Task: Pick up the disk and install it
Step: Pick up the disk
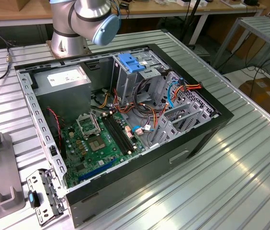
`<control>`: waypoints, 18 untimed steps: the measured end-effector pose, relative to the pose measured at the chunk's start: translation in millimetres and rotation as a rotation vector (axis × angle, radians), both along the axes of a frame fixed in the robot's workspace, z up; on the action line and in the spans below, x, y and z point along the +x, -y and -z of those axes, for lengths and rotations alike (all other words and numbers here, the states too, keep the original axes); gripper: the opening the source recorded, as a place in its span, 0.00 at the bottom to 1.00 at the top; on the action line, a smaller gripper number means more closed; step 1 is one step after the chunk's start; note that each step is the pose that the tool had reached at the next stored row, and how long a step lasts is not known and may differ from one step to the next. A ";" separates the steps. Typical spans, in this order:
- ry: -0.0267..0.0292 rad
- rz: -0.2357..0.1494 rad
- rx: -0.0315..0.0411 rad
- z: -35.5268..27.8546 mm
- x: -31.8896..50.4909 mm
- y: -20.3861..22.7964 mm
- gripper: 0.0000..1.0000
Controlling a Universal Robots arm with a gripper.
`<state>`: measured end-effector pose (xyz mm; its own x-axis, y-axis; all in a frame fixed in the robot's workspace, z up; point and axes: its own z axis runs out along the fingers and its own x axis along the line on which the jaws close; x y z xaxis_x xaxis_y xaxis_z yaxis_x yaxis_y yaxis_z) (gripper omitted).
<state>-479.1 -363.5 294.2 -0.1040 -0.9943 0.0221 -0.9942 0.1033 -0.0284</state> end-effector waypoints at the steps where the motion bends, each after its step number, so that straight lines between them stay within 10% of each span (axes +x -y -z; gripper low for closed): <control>1: 0.0001 -0.026 0.0000 0.1 0.0 0.0 0.38; 18: -0.0002 -0.137 -0.0006 0.0 0.0 0.2 0.38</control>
<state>-479.1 -363.7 294.1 0.0323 -0.9992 0.0227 -0.9991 -0.0330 -0.0283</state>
